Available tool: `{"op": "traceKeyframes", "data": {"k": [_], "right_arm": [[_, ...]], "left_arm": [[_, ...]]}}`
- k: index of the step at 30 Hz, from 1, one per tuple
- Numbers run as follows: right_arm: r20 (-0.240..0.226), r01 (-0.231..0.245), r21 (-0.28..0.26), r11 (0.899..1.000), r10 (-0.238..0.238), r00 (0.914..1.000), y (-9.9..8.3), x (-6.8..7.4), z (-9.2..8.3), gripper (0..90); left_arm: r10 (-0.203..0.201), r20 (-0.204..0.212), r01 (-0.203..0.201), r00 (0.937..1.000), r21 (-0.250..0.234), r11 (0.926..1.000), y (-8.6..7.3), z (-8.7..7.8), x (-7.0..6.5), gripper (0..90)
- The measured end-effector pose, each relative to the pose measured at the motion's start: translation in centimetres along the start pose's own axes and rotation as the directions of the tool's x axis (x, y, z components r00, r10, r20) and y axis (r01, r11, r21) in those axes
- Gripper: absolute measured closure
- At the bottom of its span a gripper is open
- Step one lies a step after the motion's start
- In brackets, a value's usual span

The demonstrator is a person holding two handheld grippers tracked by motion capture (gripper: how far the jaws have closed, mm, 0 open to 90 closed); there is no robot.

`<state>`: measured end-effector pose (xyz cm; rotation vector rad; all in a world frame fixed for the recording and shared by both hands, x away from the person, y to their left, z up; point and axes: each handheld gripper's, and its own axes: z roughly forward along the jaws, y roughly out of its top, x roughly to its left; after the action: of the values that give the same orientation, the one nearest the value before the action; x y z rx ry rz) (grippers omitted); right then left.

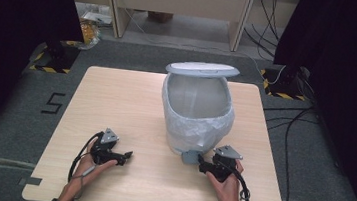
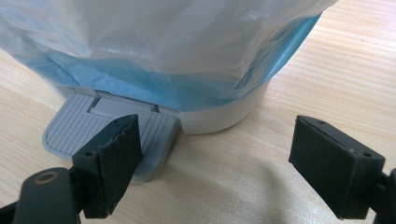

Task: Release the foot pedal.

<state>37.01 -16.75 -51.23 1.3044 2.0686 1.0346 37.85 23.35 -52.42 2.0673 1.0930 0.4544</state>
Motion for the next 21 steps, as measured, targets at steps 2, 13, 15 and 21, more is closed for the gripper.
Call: {"op": "traceKeyframes", "data": {"k": [2,13,15,21], "right_arm": [[0.002,0.010,-0.004,1.000,-0.010,0.9999,0.0,-0.1,0.0,16.7],[-0.015,-0.004,-0.045,0.999,0.004,0.9999,0.4,-0.3,-0.6,16.7],[-0.013,0.004,-0.043,0.999,-0.004,0.9999,0.5,-0.3,-0.7,16.7],[-0.022,0.019,-0.059,0.998,-0.020,0.9996,0.5,-0.7,-1.8,18.2]], "left_arm": [[0.000,0.000,0.000,1.0000,0.000,1.0000,0.0,0.0,0.0,14.7],[0.001,0.001,-0.001,1.0000,0.000,1.0000,0.0,0.0,0.0,14.7],[0.001,0.001,-0.001,1.0000,0.000,1.0000,0.0,0.0,0.0,14.8],[0.002,0.002,-0.002,1.0000,0.000,1.0000,0.0,0.0,0.0,14.9]]}}
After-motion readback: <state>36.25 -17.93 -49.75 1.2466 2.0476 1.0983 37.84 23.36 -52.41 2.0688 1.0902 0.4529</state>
